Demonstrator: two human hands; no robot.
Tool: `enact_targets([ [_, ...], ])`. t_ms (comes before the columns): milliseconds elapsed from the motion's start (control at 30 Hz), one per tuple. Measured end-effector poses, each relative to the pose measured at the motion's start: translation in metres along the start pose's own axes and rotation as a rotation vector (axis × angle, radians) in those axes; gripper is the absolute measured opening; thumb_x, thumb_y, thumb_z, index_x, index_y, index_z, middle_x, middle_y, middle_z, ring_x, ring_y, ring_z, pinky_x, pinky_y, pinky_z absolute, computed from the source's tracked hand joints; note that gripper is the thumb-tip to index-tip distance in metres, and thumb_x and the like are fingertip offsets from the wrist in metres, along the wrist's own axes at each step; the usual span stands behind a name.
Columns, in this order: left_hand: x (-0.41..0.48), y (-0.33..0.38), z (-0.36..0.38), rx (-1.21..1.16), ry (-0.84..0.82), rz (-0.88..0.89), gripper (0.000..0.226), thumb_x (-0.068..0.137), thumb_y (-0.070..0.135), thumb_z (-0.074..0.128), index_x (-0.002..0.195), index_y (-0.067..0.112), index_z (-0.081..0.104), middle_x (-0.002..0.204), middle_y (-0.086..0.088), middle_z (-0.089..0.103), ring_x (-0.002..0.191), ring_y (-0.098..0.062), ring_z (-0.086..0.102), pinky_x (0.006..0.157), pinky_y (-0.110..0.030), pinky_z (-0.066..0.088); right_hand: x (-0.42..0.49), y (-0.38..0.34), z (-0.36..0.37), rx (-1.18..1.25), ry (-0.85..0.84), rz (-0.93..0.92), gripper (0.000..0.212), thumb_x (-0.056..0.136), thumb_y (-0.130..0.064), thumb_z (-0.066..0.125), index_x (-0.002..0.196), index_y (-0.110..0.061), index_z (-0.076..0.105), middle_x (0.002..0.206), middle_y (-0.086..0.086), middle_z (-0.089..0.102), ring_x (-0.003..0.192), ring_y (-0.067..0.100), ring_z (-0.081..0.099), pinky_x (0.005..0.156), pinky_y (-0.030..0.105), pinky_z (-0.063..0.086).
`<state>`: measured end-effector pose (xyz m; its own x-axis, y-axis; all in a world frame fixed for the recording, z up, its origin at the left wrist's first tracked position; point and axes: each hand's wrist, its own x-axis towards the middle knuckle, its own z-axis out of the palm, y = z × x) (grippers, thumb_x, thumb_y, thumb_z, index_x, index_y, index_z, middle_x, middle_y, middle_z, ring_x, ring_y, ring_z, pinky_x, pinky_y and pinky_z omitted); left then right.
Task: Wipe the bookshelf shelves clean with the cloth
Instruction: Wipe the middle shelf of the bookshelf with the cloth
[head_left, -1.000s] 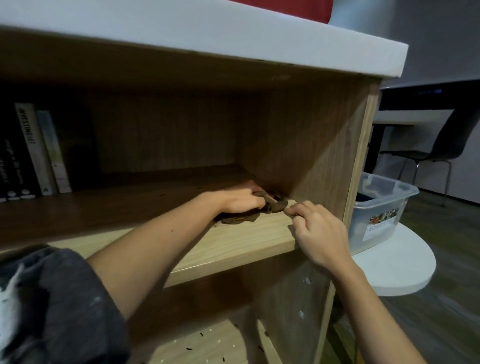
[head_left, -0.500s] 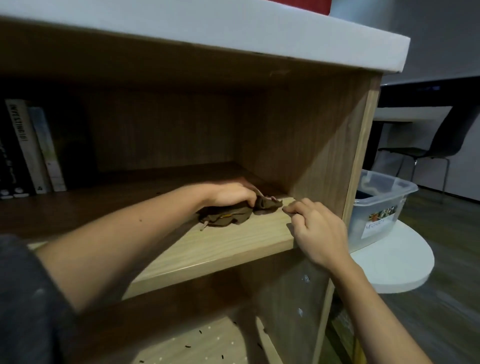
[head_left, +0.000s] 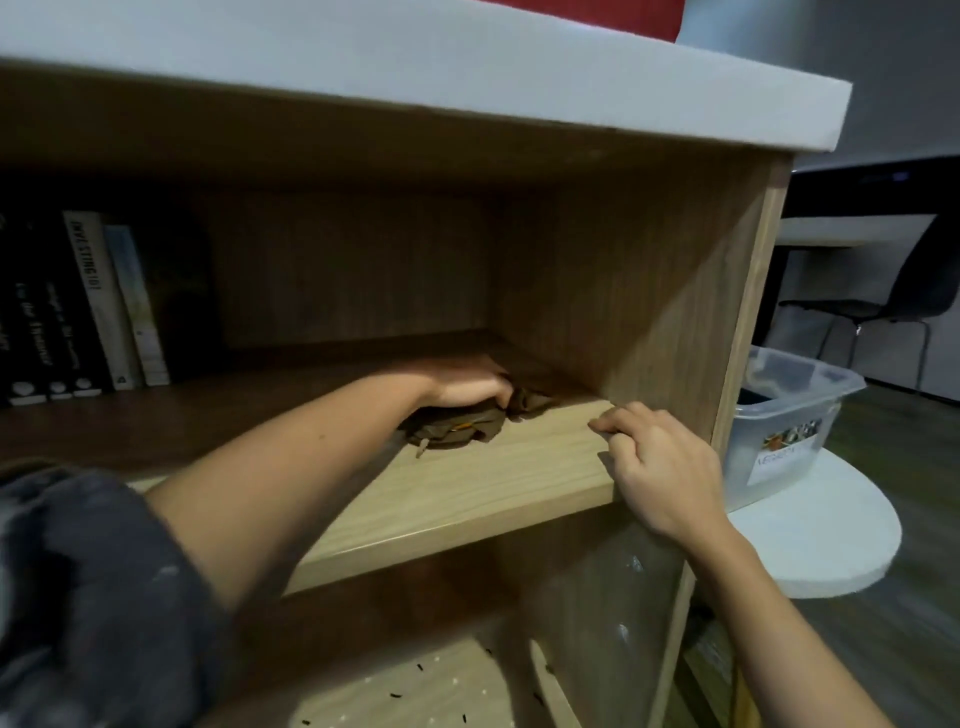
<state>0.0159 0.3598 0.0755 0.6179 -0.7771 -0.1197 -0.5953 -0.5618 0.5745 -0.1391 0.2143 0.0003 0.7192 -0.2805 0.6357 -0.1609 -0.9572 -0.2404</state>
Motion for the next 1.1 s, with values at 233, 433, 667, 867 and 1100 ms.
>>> enact_targets([
  [233,0.002,0.053,0.035,0.041,0.030,-0.018,0.018,0.093,0.022,0.039,0.099,0.014,0.054,0.092,-0.005,0.052,0.088,-0.022,0.048,0.080,-0.036,0.038,0.000,0.000,0.001,0.015,0.020,0.003,0.047,0.081,-0.036,0.025,0.102,-0.023,0.064,0.107,-0.007,0.062,0.085,0.002,0.043,0.065,0.005,0.026],
  [433,-0.045,0.037,0.025,0.106,-0.058,0.042,0.038,0.083,0.025,0.050,0.119,0.026,0.062,0.112,-0.003,0.063,0.095,-0.021,0.059,0.086,-0.035,0.047,0.002,-0.002,-0.004,0.041,-0.059,0.046,0.047,0.080,-0.037,0.022,0.103,-0.020,0.059,0.109,-0.001,0.060,0.090,0.010,0.047,0.074,0.028,0.038],
  [667,-0.091,0.023,0.030,-0.309,0.330,0.057,0.044,0.087,0.033,0.060,0.127,0.016,0.056,0.125,-0.002,0.057,0.104,-0.013,0.053,0.087,-0.024,0.040,0.010,-0.037,-0.034,0.390,-0.168,0.228,0.032,0.097,-0.022,0.033,0.115,-0.016,0.058,0.130,0.009,0.049,0.115,0.020,0.044,0.092,0.031,0.033],
  [867,-0.154,-0.054,0.025,-0.012,0.662,-0.151,0.028,0.092,0.029,0.050,0.116,0.020,0.061,0.123,0.002,0.059,0.115,-0.017,0.052,0.097,-0.029,0.041,0.004,-0.157,-0.002,-0.059,-0.473,0.156,0.075,0.085,-0.067,0.029,0.135,-0.012,0.043,0.144,0.013,0.036,0.132,0.039,0.026,0.107,0.054,0.019],
  [1100,-0.182,-0.066,-0.007,0.255,0.619,-0.376,0.040,0.097,0.042,0.037,0.113,0.011,0.056,0.123,-0.010,0.057,0.118,-0.028,0.049,0.109,-0.049,0.025,0.039,-0.109,0.002,-0.145,-0.518,0.295,0.045,0.089,-0.036,0.038,0.125,-0.010,0.042,0.131,0.017,0.048,0.123,0.040,0.038,0.105,0.056,0.028],
])
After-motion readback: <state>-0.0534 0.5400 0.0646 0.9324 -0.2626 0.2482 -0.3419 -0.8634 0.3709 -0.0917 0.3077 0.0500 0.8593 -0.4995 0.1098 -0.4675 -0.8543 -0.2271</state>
